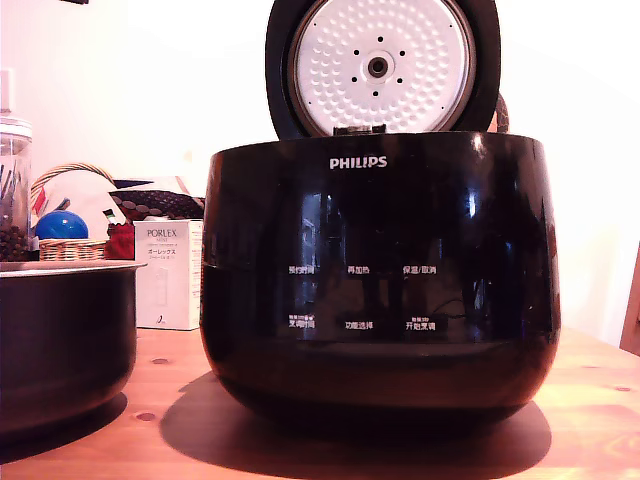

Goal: Pick up the metallic pot next to the rice cooker

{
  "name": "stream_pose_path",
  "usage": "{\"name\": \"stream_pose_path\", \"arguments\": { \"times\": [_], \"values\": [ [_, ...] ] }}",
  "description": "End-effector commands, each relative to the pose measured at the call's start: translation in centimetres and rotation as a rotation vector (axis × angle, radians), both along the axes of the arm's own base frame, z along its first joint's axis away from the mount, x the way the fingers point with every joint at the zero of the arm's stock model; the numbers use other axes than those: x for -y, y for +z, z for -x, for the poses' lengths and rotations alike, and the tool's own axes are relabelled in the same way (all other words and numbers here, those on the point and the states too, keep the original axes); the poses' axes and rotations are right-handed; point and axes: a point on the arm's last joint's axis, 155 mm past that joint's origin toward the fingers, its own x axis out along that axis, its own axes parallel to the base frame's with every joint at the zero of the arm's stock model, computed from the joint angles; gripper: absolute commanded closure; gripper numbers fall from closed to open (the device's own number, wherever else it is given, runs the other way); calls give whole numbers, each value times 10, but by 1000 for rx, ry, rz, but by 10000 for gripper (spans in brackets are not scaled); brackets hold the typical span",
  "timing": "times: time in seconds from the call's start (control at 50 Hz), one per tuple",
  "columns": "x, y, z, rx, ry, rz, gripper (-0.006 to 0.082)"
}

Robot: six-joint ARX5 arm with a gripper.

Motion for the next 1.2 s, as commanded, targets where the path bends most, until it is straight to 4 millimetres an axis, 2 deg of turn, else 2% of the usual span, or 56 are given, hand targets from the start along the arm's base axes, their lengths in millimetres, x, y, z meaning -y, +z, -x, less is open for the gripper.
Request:
{"name": "stream_pose_path", "arguments": {
  "times": [0.0,0.34,0.5,0.7,0.92,1.08,1.18],
  "values": [
    [3,-8,1,-5,-18,-3,791],
    [12,-8,5,-8,-70,-4,791],
    [25,-26,19,-72,-178,-134,791],
    [33,-60,55,-280,-332,-276,791],
    [22,-95,109,-551,-438,-385,759],
    [7,-132,148,-779,-471,-433,753],
    [1,-146,163,-878,-486,-457,684]
  ]
}}
